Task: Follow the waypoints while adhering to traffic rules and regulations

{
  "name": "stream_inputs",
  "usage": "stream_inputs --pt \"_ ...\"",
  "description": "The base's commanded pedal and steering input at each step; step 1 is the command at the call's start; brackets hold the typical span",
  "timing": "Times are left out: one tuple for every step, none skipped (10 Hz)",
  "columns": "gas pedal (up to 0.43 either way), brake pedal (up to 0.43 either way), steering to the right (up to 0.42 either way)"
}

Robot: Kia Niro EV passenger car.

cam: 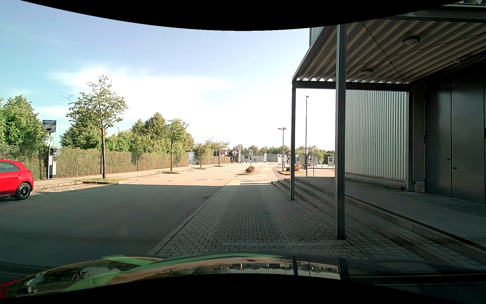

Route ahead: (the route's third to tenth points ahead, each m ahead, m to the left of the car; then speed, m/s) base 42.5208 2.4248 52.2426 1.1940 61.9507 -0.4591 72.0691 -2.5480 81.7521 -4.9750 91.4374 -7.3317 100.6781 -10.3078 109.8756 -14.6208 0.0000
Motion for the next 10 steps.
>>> stream_inputs --pt "0.0 0.317 -0.068" --pt "0.0 0.317 -0.068" --pt "0.0 0.323 -0.068" --pt "0.0 0.317 -0.068" --pt "0.0 0.317 -0.068" --pt "0.0 0.317 -0.067" --pt "0.0 0.317 -0.068" --pt "0.0 0.317 -0.067" --pt "0.0 0.317 -0.068" --pt "0.0 0.317 -0.067"
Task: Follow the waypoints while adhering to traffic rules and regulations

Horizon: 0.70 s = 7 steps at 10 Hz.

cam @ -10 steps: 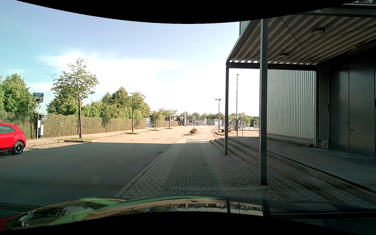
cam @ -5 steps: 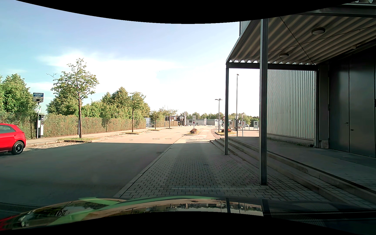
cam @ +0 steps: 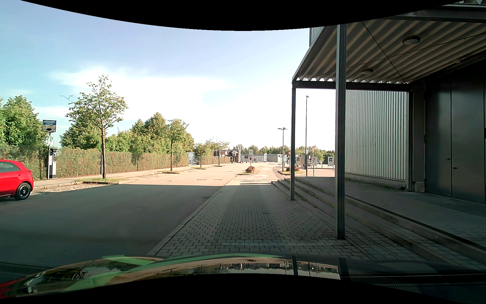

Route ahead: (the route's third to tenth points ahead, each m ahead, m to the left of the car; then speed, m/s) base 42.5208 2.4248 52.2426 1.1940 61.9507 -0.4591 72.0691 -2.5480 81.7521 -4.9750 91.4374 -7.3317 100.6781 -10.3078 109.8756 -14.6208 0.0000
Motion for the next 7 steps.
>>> stream_inputs --pt "0.0 0.317 -0.067" --pt "0.0 0.317 -0.067" --pt "0.0 0.317 -0.068" --pt "0.0 0.317 -0.067" --pt "0.0 0.317 -0.068" --pt "0.0 0.317 -0.068" --pt "0.0 0.317 -0.067"
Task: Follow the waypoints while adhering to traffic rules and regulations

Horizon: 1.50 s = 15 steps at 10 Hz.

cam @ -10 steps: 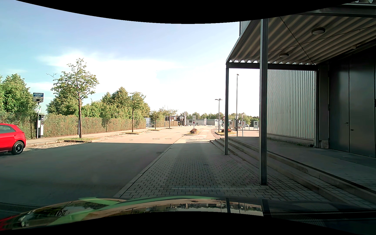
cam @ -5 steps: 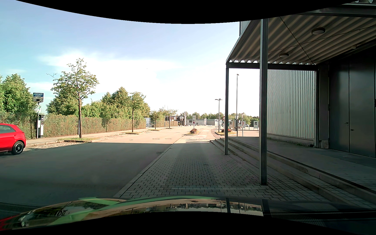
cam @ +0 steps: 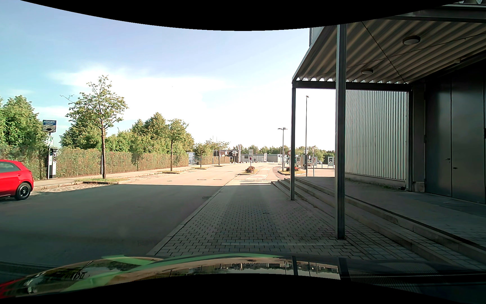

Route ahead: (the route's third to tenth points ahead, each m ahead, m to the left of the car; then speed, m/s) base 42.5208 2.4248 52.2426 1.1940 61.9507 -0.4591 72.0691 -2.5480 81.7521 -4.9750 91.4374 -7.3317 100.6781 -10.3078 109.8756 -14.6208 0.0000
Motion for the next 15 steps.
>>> stream_inputs --pt "0.0 0.317 -0.068" --pt "0.0 0.317 -0.068" --pt "0.0 0.317 -0.068" --pt "0.0 0.317 -0.068" --pt "0.0 0.317 -0.068" --pt "0.0 0.317 -0.068" --pt "0.0 0.317 -0.068" --pt "0.0 0.317 -0.068" --pt "0.0 0.317 -0.068" --pt "0.0 0.317 -0.067" --pt "0.0 0.317 -0.067" --pt "0.0 0.317 -0.068" --pt "0.0 0.317 -0.068" --pt "0.0 0.317 -0.068" --pt "0.0 0.317 -0.068"
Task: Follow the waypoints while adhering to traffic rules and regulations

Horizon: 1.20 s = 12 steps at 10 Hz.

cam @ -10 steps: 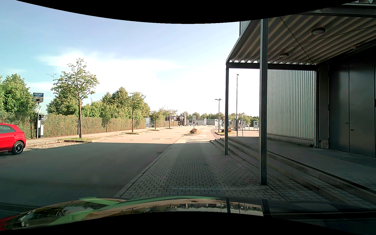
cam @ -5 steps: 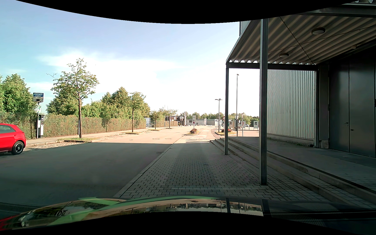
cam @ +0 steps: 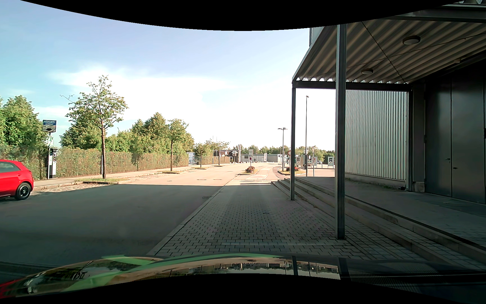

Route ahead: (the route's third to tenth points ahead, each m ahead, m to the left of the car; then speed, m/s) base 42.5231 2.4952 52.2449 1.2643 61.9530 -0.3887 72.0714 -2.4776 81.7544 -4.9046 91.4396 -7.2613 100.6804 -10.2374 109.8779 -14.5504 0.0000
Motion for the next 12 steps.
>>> stream_inputs --pt "0.0 0.317 -0.068" --pt "0.0 0.317 -0.068" --pt "0.0 0.317 -0.068" --pt "0.0 0.317 -0.068" --pt "0.0 0.317 -0.068" --pt "0.0 0.317 -0.068" --pt "0.0 0.317 -0.068" --pt "0.0 0.317 -0.067" --pt "0.0 0.317 -0.068" --pt "0.0 0.317 -0.067" --pt "0.0 0.317 -0.068" --pt "0.0 0.317 -0.068"
